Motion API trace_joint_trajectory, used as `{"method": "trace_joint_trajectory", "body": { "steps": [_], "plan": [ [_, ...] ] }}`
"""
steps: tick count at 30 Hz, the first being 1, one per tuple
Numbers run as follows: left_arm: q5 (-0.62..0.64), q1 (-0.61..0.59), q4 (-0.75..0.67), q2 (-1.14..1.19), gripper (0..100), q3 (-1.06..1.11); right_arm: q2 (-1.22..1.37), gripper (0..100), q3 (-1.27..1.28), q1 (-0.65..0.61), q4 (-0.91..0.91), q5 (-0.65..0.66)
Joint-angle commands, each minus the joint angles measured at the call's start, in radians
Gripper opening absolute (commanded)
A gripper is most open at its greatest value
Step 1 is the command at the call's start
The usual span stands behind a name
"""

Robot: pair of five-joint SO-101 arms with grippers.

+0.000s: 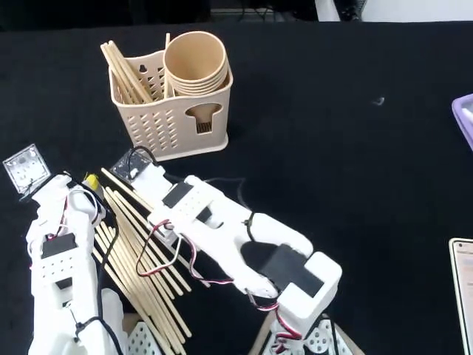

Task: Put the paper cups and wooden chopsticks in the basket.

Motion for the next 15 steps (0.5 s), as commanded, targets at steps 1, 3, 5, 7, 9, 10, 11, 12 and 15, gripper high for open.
{"method": "trace_joint_trajectory", "body": {
  "steps": [1,3,5,7,9,10,11,12,15],
  "plan": [
    [0.003,-0.005,-0.011,-0.018,19,-0.005,-0.033,1.1,-0.007,-0.014,0.012,-0.003],
    [0.003,-0.005,-0.011,-0.018,19,-0.005,-0.081,1.1,0.012,0.011,0.012,-0.003],
    [0.003,-0.005,-0.011,-0.018,19,-0.005,-0.154,1.1,0.038,0.049,0.014,-0.003],
    [0.003,-0.005,-0.011,-0.018,19,-0.005,-0.246,1.1,0.071,0.092,0.014,-0.003],
    [0.005,-0.005,-0.012,-0.017,19,-0.005,-0.346,1.1,0.111,0.127,0.014,-0.003],
    [0.005,-0.005,-0.014,-0.015,19,-0.005,-0.397,1.1,0.131,0.141,0.014,-0.003],
    [0.005,-0.005,-0.015,-0.014,19,-0.005,-0.446,1.1,0.151,0.152,0.014,-0.003],
    [0.005,-0.005,-0.015,-0.014,19,-0.005,-0.495,1.1,0.17,0.16,0.014,-0.003],
    [0.005,-0.005,-0.015,-0.014,19,-0.005,-0.634,1.1,0.206,0.173,0.017,0.031]
  ]
}}
